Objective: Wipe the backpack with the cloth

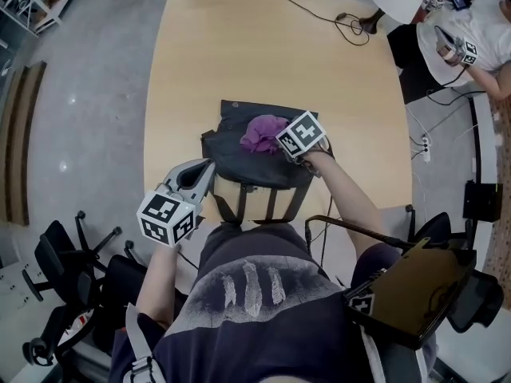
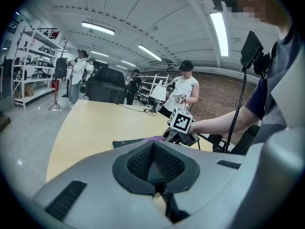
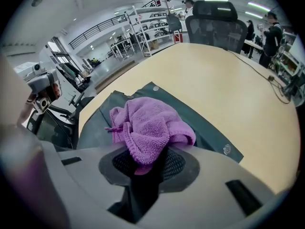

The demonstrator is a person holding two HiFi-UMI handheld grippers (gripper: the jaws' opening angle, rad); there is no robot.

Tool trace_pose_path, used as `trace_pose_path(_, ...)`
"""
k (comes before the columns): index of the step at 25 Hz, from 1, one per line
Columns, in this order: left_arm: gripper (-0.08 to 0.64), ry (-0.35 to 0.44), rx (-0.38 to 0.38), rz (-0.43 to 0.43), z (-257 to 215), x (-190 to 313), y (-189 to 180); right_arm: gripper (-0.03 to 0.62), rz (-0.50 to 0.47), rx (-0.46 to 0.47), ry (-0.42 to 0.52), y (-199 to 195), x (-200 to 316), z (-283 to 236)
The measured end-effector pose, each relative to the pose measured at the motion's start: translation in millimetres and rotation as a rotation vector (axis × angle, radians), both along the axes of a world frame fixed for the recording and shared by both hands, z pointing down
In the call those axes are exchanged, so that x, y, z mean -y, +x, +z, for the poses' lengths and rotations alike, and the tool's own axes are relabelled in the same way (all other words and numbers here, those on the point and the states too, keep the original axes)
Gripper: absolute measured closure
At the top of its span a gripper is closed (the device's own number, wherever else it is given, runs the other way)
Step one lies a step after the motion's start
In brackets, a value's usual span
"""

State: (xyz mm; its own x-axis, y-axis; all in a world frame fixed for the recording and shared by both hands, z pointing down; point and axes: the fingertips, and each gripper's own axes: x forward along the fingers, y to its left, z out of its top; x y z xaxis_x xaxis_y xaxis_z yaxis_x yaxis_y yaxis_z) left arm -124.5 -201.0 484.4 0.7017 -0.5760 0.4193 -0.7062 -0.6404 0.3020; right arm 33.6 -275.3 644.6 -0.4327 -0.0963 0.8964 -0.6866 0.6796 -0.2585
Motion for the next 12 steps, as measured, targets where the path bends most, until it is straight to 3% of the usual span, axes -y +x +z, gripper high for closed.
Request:
trace_pose_path(5,0.554,0.007,0.008,0.009,-3,0,7,0.492,0.086,0.048,-0.040,27,5,-4)
trace_pose_path(12,0.554,0.003,0.015,0.001,-3,-2,7,0.492,0.121,-0.090,-0.016,96,16,3)
